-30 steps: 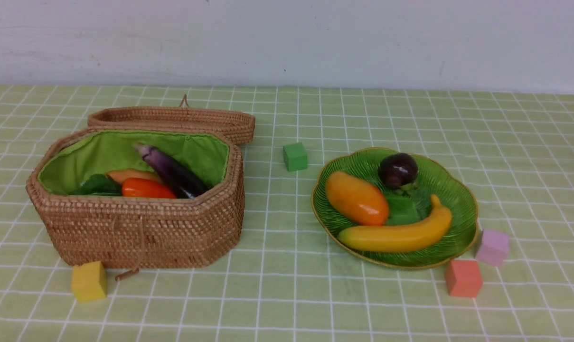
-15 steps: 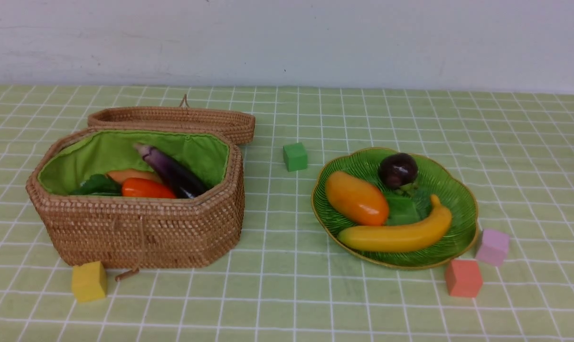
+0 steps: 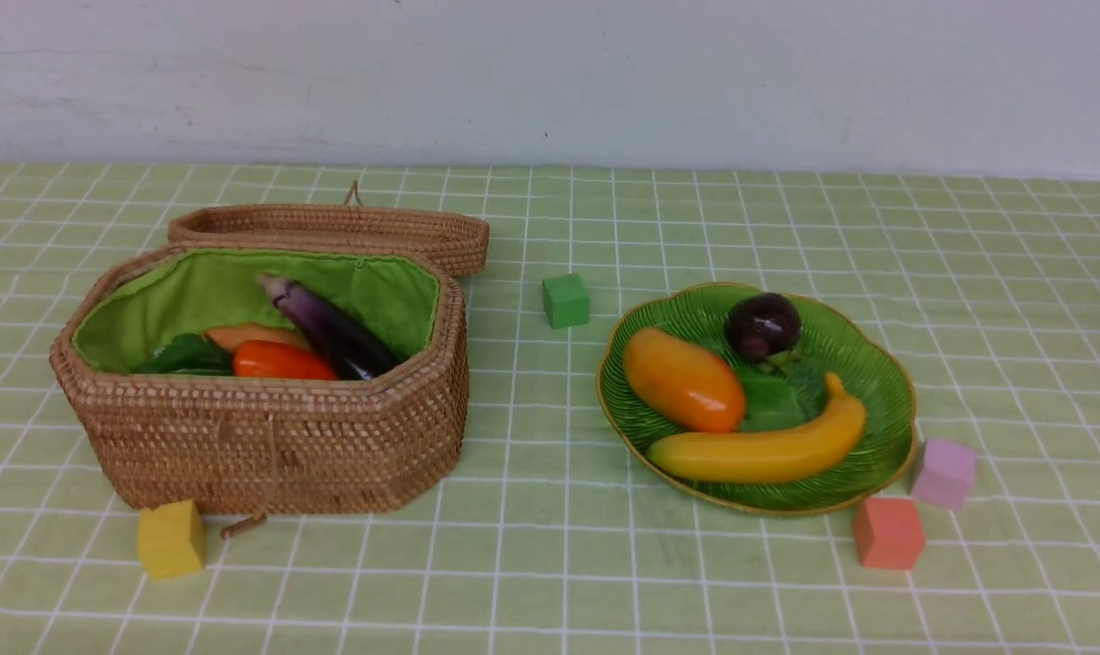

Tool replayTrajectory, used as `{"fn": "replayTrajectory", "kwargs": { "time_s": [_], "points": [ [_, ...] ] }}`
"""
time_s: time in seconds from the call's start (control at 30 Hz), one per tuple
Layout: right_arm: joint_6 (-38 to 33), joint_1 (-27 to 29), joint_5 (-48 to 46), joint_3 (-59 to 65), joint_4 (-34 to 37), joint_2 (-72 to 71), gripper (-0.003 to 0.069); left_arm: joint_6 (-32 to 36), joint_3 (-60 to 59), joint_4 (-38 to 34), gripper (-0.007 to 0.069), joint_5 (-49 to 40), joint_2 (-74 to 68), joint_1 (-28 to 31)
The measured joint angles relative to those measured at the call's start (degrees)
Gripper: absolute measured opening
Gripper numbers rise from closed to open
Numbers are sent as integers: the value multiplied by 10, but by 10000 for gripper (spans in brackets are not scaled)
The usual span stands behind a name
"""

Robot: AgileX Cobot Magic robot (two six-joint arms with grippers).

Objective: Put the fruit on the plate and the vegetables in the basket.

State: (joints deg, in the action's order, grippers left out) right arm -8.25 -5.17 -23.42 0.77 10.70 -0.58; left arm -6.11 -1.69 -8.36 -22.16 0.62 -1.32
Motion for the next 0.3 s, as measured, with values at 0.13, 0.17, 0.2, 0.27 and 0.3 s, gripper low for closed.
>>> {"fn": "replayTrajectory", "kwargs": {
  "time_s": [0.13, 0.17, 0.2, 0.27, 0.3],
  "points": [
    [0, 0, 0, 0, 0, 0, 61, 0, 0, 0, -4, 0, 0, 0],
    [0, 0, 0, 0, 0, 0, 62, 0, 0, 0, -3, 0, 0, 0],
    [0, 0, 0, 0, 0, 0, 63, 0, 0, 0, -3, 0, 0, 0],
    [0, 0, 0, 0, 0, 0, 68, 0, 0, 0, -2, 0, 0, 0],
    [0, 0, 0, 0, 0, 0, 69, 0, 0, 0, -2, 0, 0, 0]
  ]
}}
